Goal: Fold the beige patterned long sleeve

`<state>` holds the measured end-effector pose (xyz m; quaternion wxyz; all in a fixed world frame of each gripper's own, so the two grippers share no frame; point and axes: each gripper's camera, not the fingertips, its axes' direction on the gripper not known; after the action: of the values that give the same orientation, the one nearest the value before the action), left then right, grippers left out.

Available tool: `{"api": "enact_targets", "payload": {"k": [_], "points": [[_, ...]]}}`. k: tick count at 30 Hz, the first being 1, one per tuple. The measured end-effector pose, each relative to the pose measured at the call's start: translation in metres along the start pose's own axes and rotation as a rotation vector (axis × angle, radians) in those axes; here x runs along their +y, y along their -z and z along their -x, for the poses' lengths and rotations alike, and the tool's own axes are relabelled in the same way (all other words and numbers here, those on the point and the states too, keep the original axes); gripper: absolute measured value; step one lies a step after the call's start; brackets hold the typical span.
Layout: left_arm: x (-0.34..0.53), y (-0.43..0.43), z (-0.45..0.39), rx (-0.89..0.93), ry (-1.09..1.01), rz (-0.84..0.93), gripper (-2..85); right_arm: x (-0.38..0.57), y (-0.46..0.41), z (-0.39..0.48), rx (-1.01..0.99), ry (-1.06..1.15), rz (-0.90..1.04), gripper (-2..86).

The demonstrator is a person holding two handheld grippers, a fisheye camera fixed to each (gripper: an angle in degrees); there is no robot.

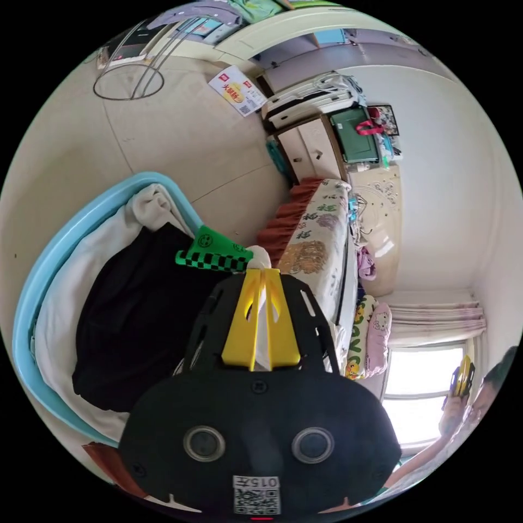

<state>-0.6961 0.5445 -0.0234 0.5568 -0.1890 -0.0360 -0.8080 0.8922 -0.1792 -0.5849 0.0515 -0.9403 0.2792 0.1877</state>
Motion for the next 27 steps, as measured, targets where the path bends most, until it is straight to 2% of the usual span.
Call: {"api": "enact_targets", "payload": {"k": [6,9,13,16,19,21,23,26,27], "points": [[0.042,0.015,-0.038,0.07,-0.107,-0.039,-0.7,0.01,0.059,0.024,-0.05,0.023,-0.02,-0.5],[0.078,0.018,-0.085,0.14,-0.272,-0.012,-0.7,0.014,0.097,0.031,-0.033,0.067,-0.035,-0.5],[0.169,0.024,-0.172,0.234,-0.606,0.05,-0.6,0.029,0.151,0.036,0.051,0.157,-0.06,-0.5],[0.267,0.011,-0.229,0.282,-0.811,0.19,-0.5,0.059,0.214,0.015,0.081,0.272,-0.066,-0.4],[0.376,-0.016,-0.263,0.295,-0.907,0.348,0.0,0.078,0.247,-0.027,0.17,0.232,-0.004,-0.3],[0.441,-0.045,-0.264,0.233,-0.938,0.455,0.5,0.104,0.269,-0.091,0.27,0.118,0.066,0.0],[0.514,-0.097,-0.244,0.001,-0.964,0.655,2.3,0.126,0.28,-0.145,0.336,0.02,0.122,0.6],[0.554,-0.127,-0.221,0.024,-0.881,0.839,4.7,0.159,0.286,-0.224,0.363,-0.139,0.259,3.5],[0.557,-0.129,-0.219,0.024,-0.869,0.846,4.9,0.168,0.286,-0.244,0.361,-0.175,0.282,5.2]]}}
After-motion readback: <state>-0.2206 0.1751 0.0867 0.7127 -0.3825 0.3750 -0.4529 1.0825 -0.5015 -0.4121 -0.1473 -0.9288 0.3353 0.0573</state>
